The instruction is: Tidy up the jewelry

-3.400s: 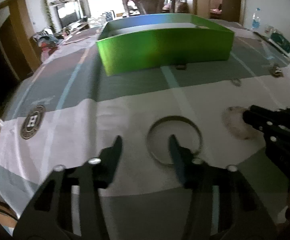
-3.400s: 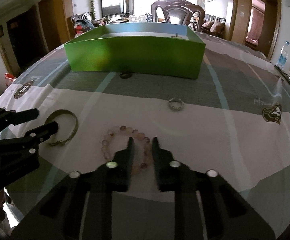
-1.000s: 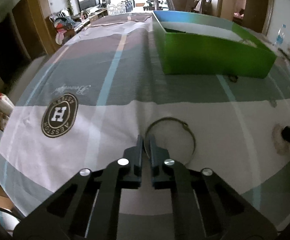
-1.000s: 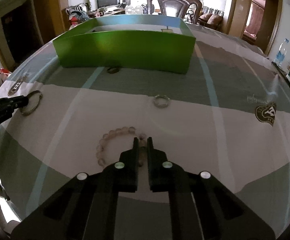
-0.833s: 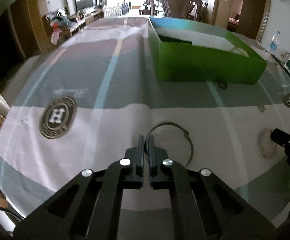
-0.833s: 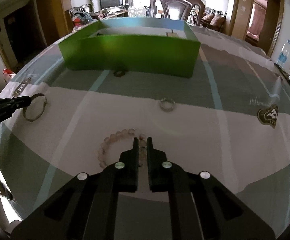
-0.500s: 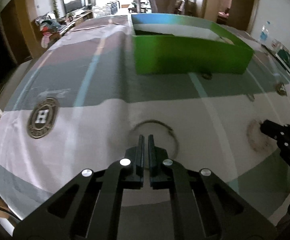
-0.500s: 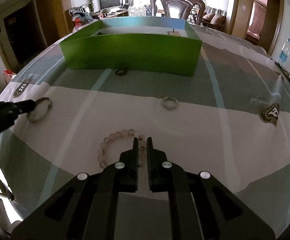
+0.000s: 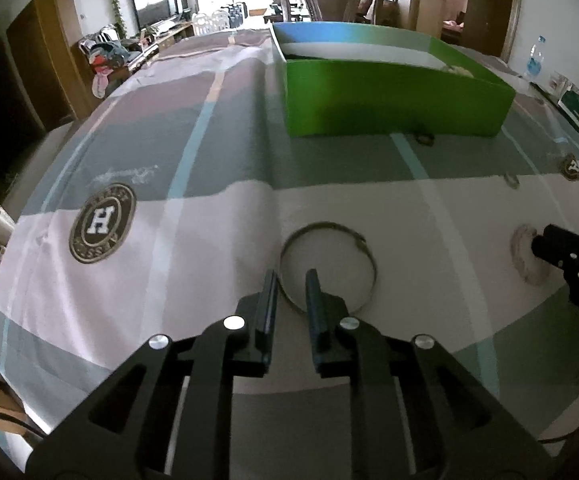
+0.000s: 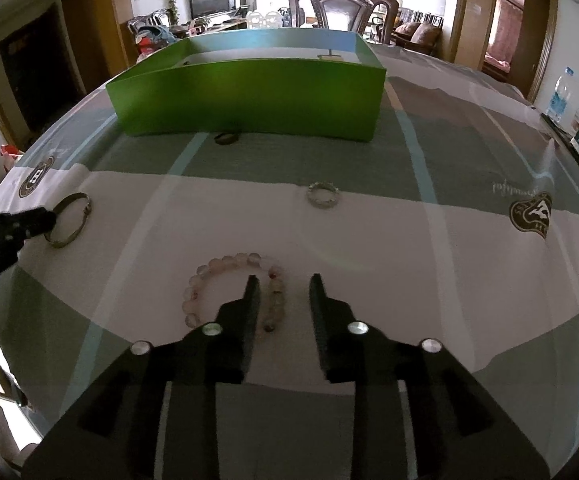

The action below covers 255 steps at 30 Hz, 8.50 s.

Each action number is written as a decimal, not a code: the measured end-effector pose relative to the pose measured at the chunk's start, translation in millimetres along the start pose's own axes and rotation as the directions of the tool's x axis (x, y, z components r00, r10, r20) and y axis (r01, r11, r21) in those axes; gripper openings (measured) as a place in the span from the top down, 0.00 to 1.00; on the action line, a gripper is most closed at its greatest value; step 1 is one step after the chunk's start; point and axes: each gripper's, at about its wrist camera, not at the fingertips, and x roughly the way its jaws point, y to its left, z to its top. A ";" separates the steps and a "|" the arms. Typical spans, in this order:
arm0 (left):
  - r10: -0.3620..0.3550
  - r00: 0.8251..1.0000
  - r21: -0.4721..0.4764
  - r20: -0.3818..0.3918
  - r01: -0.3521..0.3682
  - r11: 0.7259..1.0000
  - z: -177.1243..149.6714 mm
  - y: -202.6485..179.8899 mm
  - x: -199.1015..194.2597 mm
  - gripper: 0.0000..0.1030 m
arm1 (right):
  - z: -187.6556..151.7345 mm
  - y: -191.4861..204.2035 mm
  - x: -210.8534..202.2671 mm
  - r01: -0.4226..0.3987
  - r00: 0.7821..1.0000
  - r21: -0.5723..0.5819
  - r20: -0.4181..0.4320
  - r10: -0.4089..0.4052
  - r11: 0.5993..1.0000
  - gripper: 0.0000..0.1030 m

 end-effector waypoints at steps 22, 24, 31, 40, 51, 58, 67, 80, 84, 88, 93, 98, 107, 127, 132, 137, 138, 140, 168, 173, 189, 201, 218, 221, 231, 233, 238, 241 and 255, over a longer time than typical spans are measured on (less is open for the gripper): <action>-0.071 0.997 0.072 -0.006 0.071 0.995 5.1 -36.6 7.5 0.92 | 0.7 10.0 -1.4 -0.013 1.000 -0.027 0.007 0.013 1.000 0.92; -0.068 0.998 0.071 -0.011 0.068 0.995 6.5 -37.9 7.5 0.95 | 2.7 11.6 -1.8 -0.016 1.000 -0.034 0.006 0.016 0.999 0.92; -0.071 0.996 0.066 0.045 0.068 0.996 22.1 -33.2 -16.2 0.96 | 26.4 11.6 -31.3 -0.001 0.995 -0.051 0.099 0.006 0.999 0.92; -0.041 0.979 0.073 0.202 0.027 0.997 91.1 -32.8 -61.2 0.95 | 97.3 16.2 -80.3 0.039 0.956 -0.098 0.292 -0.008 0.994 0.92; 0.016 0.989 -0.016 0.144 -0.014 1.000 182.7 -32.6 15.1 0.95 | 192.7 15.7 -7.4 -0.026 0.958 -0.060 0.284 0.042 0.998 0.92; 0.017 0.994 -0.038 0.105 -0.013 0.999 186.3 -31.5 35.1 0.78 | 195.2 17.2 29.6 0.029 0.981 -0.045 0.192 -0.020 0.999 0.88; -0.072 0.995 0.084 0.073 0.066 0.994 126.0 -63.5 7.9 0.61 | 120.4 -22.5 -14.6 -0.005 0.987 -0.021 0.160 0.008 1.000 0.66; -0.059 0.996 0.096 -0.071 0.066 0.993 115.9 -122.5 80.9 0.65 | 42.3 -73.3 12.1 -0.030 0.999 0.108 -0.007 0.031 0.994 0.58; -0.079 0.994 0.059 -0.080 0.084 0.995 119.6 -120.8 85.2 0.83 | 41.2 -67.4 11.5 -0.034 0.999 0.074 -0.005 0.034 0.997 0.58; -0.102 0.991 0.038 -0.090 0.106 0.994 118.9 -113.6 85.0 0.83 | 40.9 -60.2 9.2 -0.052 0.999 0.044 -0.003 0.052 0.998 0.58; -0.119 0.987 0.019 -0.106 0.121 0.992 105.8 -98.9 74.9 0.83 | 47.2 -42.1 16.6 -0.062 0.998 -0.014 -0.026 0.062 0.998 0.58; -0.108 0.990 0.042 -0.093 0.113 0.993 86.1 -90.2 60.7 0.83 | 48.8 -35.6 27.0 -0.038 0.998 -0.037 -0.044 0.036 0.999 0.77; -0.050 0.998 0.038 -0.024 0.051 0.998 52.1 -79.6 38.2 0.84 | 37.3 -33.8 15.9 -0.069 0.996 -0.029 -0.059 0.067 0.997 0.98; -0.002 1.000 0.040 0.020 0.001 0.999 32.3 -75.2 25.5 0.84 | 47.0 -14.8 23.7 -0.030 0.998 -0.080 -0.051 0.026 0.996 0.80; 0.002 1.000 0.026 0.020 -0.002 1.000 29.1 -73.9 22.7 0.84 | 36.8 -3.9 14.9 -0.043 0.997 -0.105 -0.060 0.037 0.994 0.80; -0.026 0.999 0.002 0.048 0.026 1.000 57.1 -64.8 8.9 0.86 | 70.3 -1.8 -14.2 -0.015 0.999 -0.107 0.042 0.019 0.994 0.80; -0.026 0.997 -0.003 0.075 0.027 1.000 72.5 -61.4 1.4 0.86 | 86.6 -2.6 -22.6 -0.008 0.997 -0.099 0.079 0.015 0.995 0.80; -0.017 0.991 -0.012 0.130 0.018 1.000 101.7 -56.2 -9.0 0.86 | 111.3 -2.4 -30.7 -0.002 0.991 -0.092 0.134 0.014 0.996 0.80; -0.068 0.997 0.072 -0.037 0.071 0.995 32.4 -59.6 33.4 0.65 | 80.0 -2.5 -4.0 -0.060 0.997 -0.068 0.040 0.062 0.996 0.80; -0.073 0.997 0.065 -0.022 0.074 0.995 32.6 -59.7 37.2 0.81 | 75.4 -3.8 -2.0 -0.069 0.997 -0.065 0.038 0.072 0.996 0.80; -0.016 0.980 -0.017 0.201 0.020 1.000 155.8 -40.3 -0.4 0.81 | 162.3 -11.8 -10.5 -0.018 0.989 -0.021 0.148 0.021 1.000 0.80; -0.008 0.978 -0.075 0.209 0.024 0.997 167.3 -33.9 35.5 0.44 | 160.3 -27.1 8.1 -0.014 0.988 0.055 0.154 0.005 0.998 0.44; 0.139 0.907 -0.064 0.399 -0.124 0.990 63.3 -52.5 -76.0 0.08 | 68.8 2.1 -87.8 0.113 0.931 -0.031 0.353 -0.095 0.993 0.04; 0.147 0.906 -0.060 0.398 -0.134 0.989 59.0 -54.7 -76.8 0.08 | 64.7 -2.0 -84.3 0.093 0.936 0.004 0.339 -0.089 0.996 0.04; 0.124 0.914 -0.063 0.386 -0.109 0.992 54.3 -49.9 -76.7 0.04 | 62.5 -3.6 -82.1 0.085 0.939 0.033 0.331 -0.091 0.996 0.03; 0.124 0.914 -0.062 0.386 -0.109 0.992 53.7 -50.0 -77.0 0.04 | 62.6 -3.4 -82.1 0.087 0.939 0.034 0.331 -0.093 0.996 0.04; 0.117 0.916 -0.056 0.384 -0.104 0.993 52.8 -49.8 -76.7 0.04 | 61.5 -4.1 -83.7 0.094 0.937 0.036 0.334 -0.101 0.995 0.03; 0.116 0.916 -0.055 0.385 -0.103 0.993 52.8 -49.8 -77.1 0.04 | 61.1 -4.4 -84.1 0.094 0.937 0.037 0.335 -0.101 0.995 0.04; 0.104 0.920 -0.054 0.378 -0.090 0.994 51.7 -50.4 -77.5 0.04 | 61.0 -5.5 -86.4 0.100 0.935 0.037 0.337 -0.107 0.994 0.03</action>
